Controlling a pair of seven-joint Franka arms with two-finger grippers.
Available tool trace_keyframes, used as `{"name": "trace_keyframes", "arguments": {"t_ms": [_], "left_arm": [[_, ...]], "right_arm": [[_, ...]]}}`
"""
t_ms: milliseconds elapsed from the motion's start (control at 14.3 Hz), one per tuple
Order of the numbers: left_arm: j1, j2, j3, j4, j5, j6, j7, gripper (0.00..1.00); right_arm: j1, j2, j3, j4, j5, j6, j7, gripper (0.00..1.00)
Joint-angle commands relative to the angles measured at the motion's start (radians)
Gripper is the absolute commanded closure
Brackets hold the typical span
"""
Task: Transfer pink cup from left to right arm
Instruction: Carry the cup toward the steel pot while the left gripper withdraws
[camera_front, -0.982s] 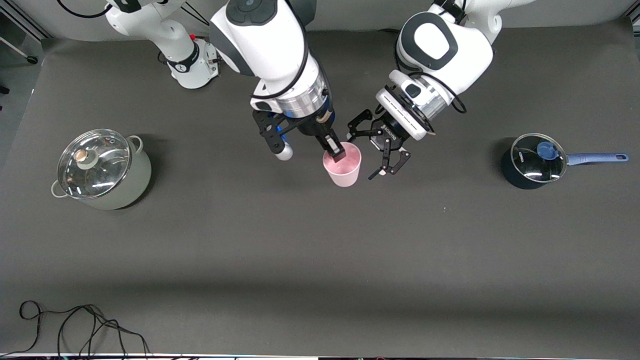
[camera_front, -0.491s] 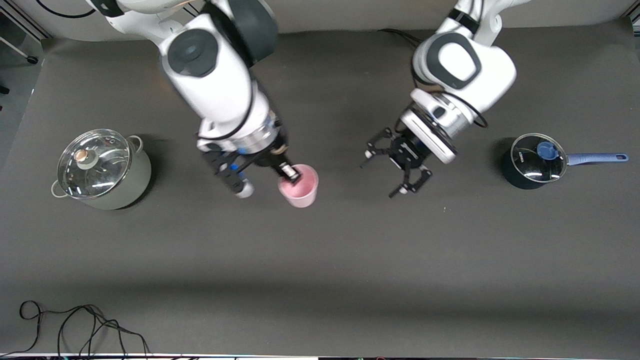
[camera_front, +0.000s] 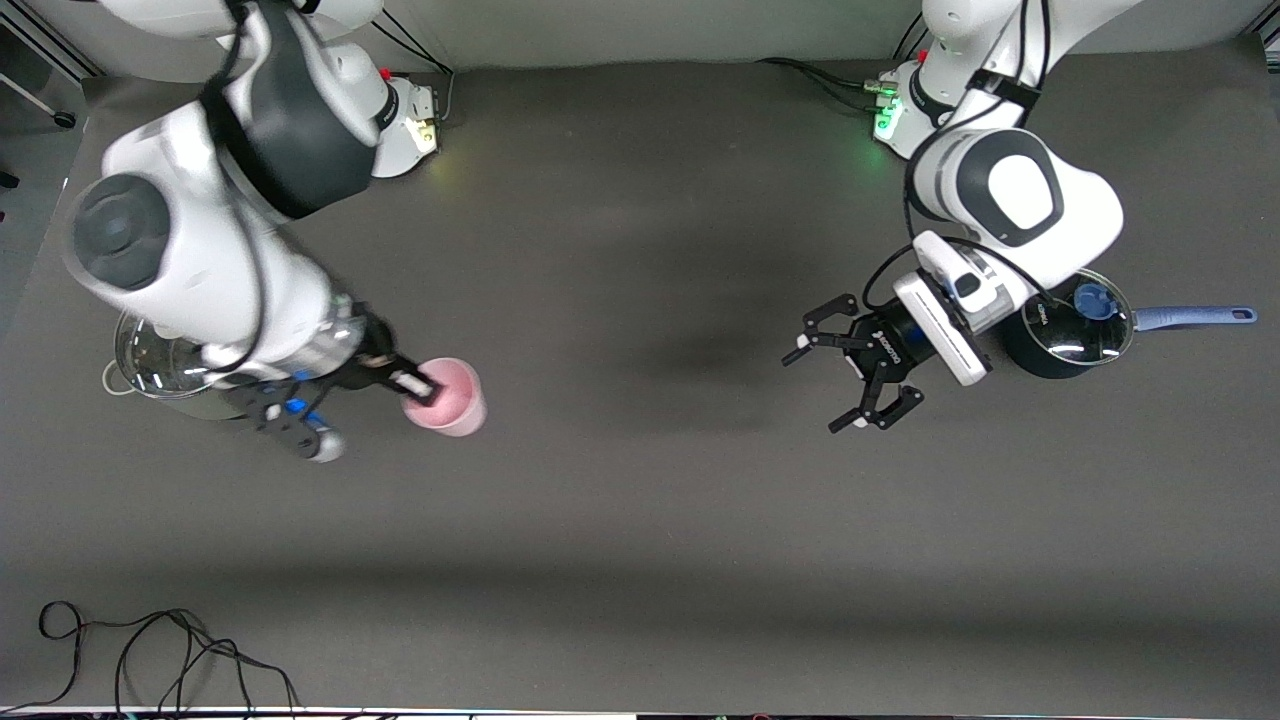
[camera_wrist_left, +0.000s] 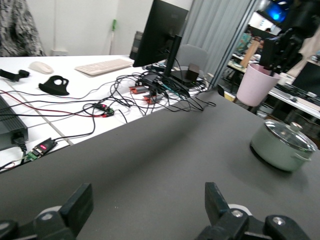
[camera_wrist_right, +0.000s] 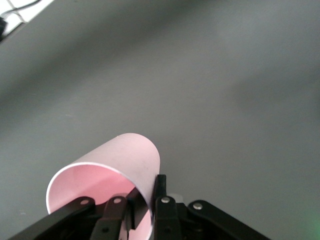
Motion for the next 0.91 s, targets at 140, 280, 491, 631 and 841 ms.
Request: {"name": "trace_keyframes", "arguments": {"t_ms": [140, 280, 491, 631, 841], "left_arm": [[0.127, -0.001, -0.01, -0.023, 0.269, -0.202, -0.189, 0.01], [0.177, -0.001, -0.008, -0.023, 0.353, -0.269, -0.234, 0.01], [0.218, 0.005, -0.008, -0.011, 0.557, -0.348, -0.4, 0.01], [0.218, 0.01, 0.013, 0.017, 0.71, -0.412, -0.537, 0.01], [0.216, 0.01, 0.032, 0.052, 0.899, -0.463, -0.707, 0.01]], "right_arm": [[-0.073, -0.044, -0.047, -0.185, 0.007, 0.036, -0.266, 1.0], [-0.072, -0.042, -0.099, -0.265, 0.005, 0.096, -0.346, 1.0], [-0.072, -0.042, -0.133, -0.407, -0.002, 0.227, -0.427, 1.0], [-0.072, -0.041, -0.162, -0.487, -0.008, 0.315, -0.49, 1.0], [-0.073, -0.029, -0.196, -0.611, -0.008, 0.48, -0.562, 1.0]]}}
